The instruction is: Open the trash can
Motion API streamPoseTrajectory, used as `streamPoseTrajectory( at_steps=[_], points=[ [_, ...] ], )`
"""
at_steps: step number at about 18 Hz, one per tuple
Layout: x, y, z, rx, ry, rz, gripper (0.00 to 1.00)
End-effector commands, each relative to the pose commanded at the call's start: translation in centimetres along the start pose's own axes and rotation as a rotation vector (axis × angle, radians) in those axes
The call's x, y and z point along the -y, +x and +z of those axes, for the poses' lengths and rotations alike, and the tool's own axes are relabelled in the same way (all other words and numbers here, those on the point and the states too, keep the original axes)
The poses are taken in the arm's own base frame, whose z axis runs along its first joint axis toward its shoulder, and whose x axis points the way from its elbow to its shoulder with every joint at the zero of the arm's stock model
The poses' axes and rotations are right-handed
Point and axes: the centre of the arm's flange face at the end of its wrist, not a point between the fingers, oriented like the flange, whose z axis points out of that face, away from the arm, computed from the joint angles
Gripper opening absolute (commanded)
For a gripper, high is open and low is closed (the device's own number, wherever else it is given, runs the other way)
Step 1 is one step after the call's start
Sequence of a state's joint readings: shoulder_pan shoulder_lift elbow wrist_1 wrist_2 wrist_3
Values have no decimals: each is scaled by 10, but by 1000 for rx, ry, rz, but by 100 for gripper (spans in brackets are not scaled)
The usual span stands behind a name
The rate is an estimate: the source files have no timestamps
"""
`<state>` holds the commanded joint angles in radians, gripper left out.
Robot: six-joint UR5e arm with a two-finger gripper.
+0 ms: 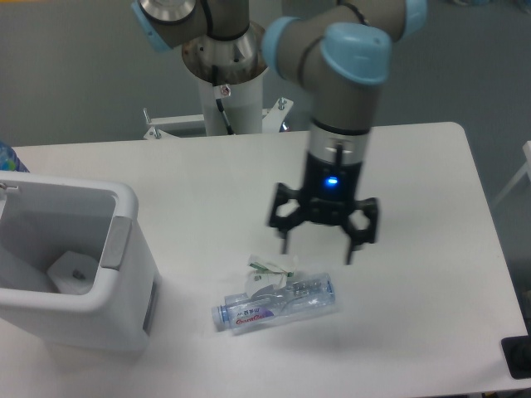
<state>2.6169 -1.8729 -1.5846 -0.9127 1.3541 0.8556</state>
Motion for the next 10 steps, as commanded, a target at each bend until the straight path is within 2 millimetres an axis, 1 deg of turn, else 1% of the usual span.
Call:
streamPoseTrajectory(
  at_steps=[2,4,6,10],
  points=[
    [-6,-6,14,11,-49,114,100],
    [-17,-19,24,10,-78,201,100],
    [-26,-24,36,12,-128,286,100],
    [-35,-26,52,10,-188,341,100]
  ],
)
